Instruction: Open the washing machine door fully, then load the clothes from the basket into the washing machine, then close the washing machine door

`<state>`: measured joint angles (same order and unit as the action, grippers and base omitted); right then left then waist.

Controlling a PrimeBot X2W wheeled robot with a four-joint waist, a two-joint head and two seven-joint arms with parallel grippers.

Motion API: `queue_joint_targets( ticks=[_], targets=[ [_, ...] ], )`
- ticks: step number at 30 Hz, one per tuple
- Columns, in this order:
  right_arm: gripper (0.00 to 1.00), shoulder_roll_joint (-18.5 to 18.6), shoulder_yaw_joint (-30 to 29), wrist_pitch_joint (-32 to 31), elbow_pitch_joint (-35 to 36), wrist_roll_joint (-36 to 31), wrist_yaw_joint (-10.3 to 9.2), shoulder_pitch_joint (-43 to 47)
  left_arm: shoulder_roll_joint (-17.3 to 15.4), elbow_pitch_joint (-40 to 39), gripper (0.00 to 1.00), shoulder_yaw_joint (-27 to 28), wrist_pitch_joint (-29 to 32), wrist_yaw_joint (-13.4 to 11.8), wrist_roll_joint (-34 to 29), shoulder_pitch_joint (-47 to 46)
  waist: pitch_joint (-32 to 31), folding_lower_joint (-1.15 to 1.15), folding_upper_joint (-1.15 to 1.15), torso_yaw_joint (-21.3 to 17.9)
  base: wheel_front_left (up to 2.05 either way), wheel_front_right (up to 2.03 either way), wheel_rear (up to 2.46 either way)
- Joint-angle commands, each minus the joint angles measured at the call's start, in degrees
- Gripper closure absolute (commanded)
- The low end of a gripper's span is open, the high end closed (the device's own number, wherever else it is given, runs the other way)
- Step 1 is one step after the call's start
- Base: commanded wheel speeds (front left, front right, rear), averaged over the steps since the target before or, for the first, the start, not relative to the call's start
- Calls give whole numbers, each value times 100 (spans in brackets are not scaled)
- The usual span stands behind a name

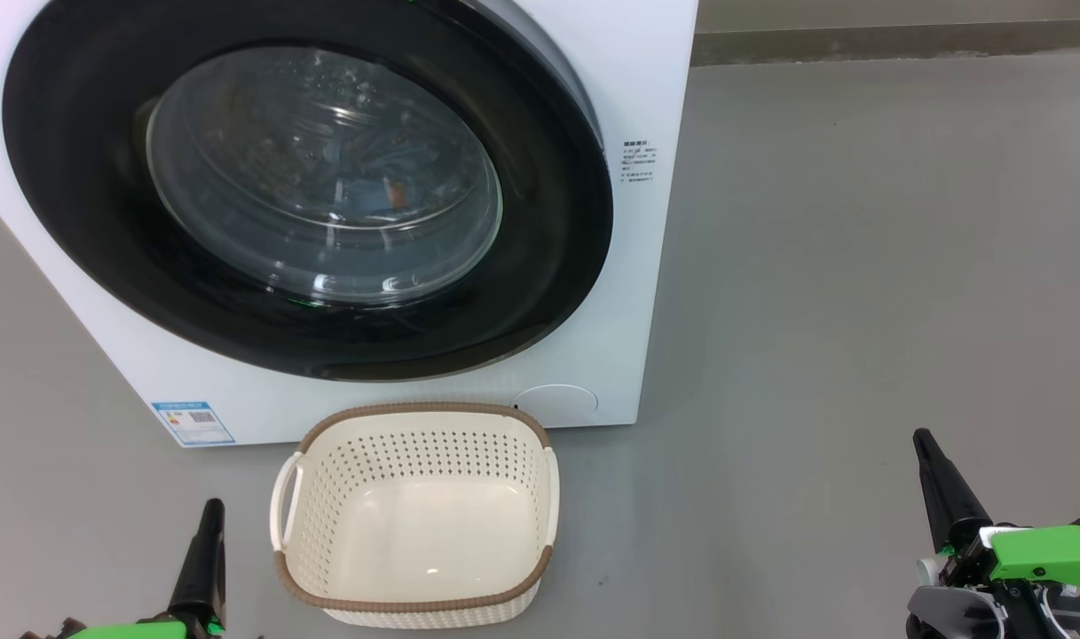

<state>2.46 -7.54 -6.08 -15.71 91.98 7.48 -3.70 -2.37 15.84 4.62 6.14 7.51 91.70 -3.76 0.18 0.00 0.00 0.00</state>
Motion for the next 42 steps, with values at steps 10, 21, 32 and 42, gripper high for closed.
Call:
queue_joint_targets(
  ticks=[10, 21, 32, 42],
  targets=[
    [100, 46, 102, -41, 168, 18, 1, -248, -51, -181, 100, 190, 35, -2, 47, -243, 0, 0, 0, 0, 0, 0, 0],
    [100, 46, 101, -42, 168, 17, 1, -248, -51, -181, 100, 190, 35, -2, 47, -243, 0, 0, 0, 0, 0, 0, 0],
    [100, 45, 100, -42, 168, 16, 1, -249, -51, -181, 100, 190, 35, -2, 47, -242, 0, 0, 0, 0, 0, 0, 0],
    [100, 45, 99, -43, 168, 15, 1, -249, -51, -181, 100, 189, 35, -2, 47, -242, 0, 0, 0, 0, 0, 0, 0]
  ],
)
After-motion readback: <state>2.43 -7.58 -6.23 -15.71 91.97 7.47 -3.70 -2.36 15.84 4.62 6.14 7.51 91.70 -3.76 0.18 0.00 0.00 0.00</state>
